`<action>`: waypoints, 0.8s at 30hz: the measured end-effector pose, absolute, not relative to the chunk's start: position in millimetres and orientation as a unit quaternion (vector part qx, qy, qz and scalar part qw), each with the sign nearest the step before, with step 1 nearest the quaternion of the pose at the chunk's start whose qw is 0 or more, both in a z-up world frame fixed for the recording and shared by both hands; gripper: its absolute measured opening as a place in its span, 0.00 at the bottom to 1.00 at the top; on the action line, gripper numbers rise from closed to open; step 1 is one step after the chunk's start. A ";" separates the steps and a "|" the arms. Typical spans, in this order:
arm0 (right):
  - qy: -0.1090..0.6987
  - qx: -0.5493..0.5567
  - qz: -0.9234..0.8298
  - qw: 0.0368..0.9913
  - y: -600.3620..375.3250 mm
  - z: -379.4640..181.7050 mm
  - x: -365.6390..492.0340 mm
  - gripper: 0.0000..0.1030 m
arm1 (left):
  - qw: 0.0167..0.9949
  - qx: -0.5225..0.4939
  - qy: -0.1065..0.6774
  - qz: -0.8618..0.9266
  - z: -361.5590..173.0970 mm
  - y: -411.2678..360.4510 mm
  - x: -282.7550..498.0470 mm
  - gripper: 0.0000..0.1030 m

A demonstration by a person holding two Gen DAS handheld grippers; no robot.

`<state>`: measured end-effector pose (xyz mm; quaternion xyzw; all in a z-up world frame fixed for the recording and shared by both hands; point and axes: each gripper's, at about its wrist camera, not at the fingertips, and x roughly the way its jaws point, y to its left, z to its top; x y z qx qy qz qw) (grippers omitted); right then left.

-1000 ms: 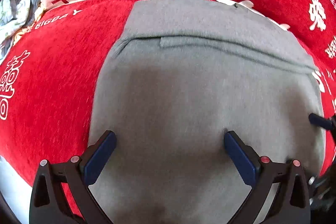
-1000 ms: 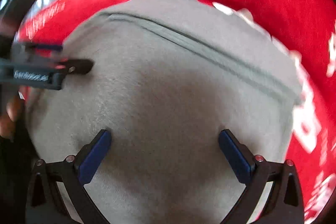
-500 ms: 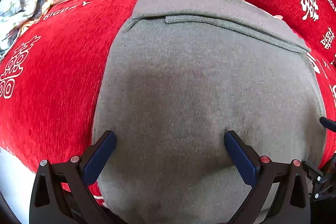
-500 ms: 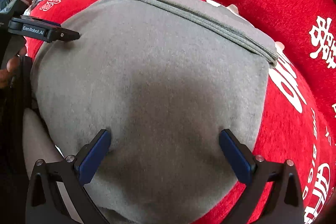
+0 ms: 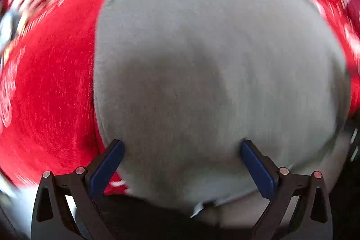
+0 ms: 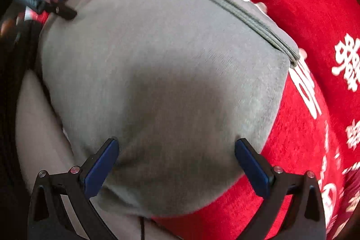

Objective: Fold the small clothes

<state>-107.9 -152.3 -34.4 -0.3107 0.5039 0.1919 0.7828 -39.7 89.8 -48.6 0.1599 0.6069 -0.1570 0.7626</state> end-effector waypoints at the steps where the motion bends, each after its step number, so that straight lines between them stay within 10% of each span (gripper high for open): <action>1: 0.504 -0.330 0.196 0.774 -152.8 -36.2 -112.5 0.99 | 0.757 0.195 0.602 -0.162 -50.0 87.1 -47.8 1.00; 11: 0.367 -0.523 0.226 0.735 -102.2 -51.9 -164.6 0.99 | 0.770 0.295 0.534 -0.188 -44.4 45.5 -73.5 1.00; 24: 0.482 -0.477 0.143 0.721 -204.0 -56.5 -145.7 0.99 | 0.776 0.202 0.583 -0.135 -44.8 130.8 -63.2 1.00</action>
